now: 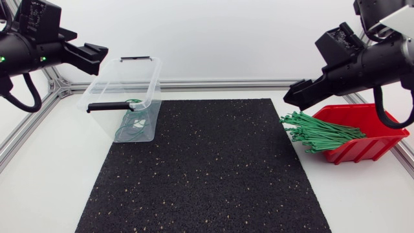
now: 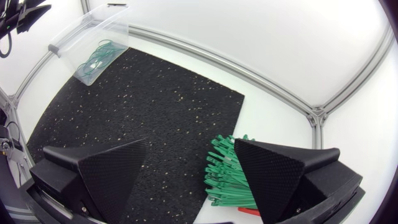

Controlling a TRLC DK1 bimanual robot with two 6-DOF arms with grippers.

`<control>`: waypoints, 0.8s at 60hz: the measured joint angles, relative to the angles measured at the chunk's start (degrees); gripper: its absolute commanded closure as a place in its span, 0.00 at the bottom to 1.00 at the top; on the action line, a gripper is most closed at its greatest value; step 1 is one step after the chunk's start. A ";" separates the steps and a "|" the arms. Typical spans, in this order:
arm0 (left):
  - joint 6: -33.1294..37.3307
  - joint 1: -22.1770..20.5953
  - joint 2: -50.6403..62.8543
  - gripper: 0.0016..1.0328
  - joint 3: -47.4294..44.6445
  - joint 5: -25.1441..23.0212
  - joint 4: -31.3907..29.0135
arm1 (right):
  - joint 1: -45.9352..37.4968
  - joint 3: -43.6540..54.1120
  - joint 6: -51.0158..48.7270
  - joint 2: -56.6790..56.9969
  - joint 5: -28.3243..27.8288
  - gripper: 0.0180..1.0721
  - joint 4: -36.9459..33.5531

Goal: Take a green cable tie from the red box, thread the tail through the head to close it, then place it in the transparent bin on the left.

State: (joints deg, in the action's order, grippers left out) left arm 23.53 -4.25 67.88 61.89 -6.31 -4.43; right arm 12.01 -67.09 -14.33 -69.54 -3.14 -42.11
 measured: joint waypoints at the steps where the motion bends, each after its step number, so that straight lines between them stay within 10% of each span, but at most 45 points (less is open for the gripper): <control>1: -0.22 0.00 -0.50 0.04 -0.33 0.00 -0.07 | -0.42 0.63 -0.13 0.76 0.22 0.05 0.63; 48: -3.21 1.64 -30.08 0.04 -25.22 0.02 -0.26 | -7.74 25.64 -2.27 29.77 3.87 0.11 20.22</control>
State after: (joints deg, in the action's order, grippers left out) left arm 20.32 -2.61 37.80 36.67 -6.28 -4.69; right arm 4.27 -41.45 -16.60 -39.77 0.73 -21.89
